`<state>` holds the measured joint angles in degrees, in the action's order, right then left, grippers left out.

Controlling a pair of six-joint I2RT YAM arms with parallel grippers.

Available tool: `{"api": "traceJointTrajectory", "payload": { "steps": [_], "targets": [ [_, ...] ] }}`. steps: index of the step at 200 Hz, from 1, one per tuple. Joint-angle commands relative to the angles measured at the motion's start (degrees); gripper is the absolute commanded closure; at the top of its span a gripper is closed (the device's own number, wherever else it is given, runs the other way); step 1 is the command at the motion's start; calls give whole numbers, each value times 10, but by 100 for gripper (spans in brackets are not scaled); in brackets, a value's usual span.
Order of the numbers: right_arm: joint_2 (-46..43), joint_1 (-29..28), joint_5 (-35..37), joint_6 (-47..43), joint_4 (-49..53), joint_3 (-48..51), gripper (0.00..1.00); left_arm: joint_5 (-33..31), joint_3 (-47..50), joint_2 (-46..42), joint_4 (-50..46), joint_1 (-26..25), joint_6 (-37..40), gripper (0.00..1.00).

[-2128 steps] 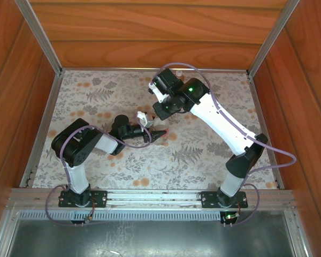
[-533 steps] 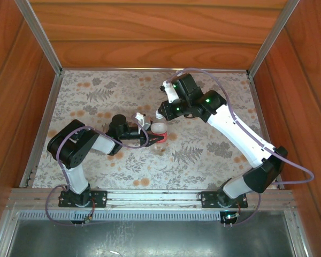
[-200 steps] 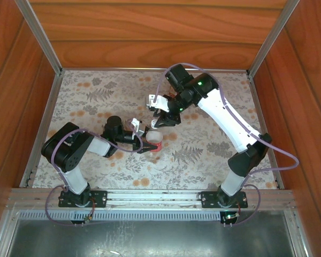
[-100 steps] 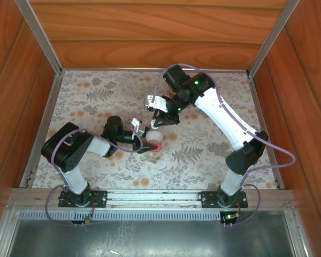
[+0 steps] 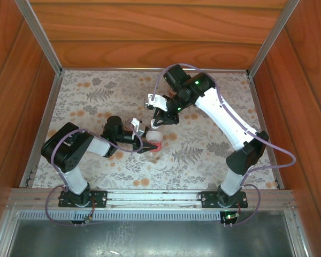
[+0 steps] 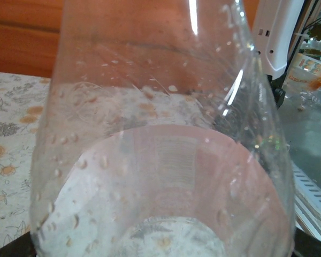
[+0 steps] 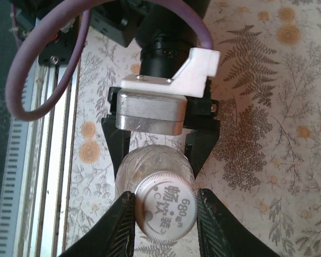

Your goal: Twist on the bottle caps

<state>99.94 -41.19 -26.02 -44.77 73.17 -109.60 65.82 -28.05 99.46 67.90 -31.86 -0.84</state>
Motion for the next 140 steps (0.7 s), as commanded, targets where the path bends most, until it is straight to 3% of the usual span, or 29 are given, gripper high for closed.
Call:
{"api": "traceJointTrajectory", "payload": {
  "steps": [1, 50, 102, 140],
  "targets": [
    [-26, 4, 26, 80, -31, 49, 74, -30, 9, -2, -51, 7, 10, 36],
    [-97, -5, 24, 118, -91, 148, 75, -58, 8, -20, -51, 6, 13, 36],
    [-63, -23, 80, 166, -41, 99, 71, -77, 8, -33, -55, -9, 27, 36],
    [-32, -35, 141, 228, -5, 73, 71, -128, 7, -38, -57, -15, 35, 36]
  ]
}}
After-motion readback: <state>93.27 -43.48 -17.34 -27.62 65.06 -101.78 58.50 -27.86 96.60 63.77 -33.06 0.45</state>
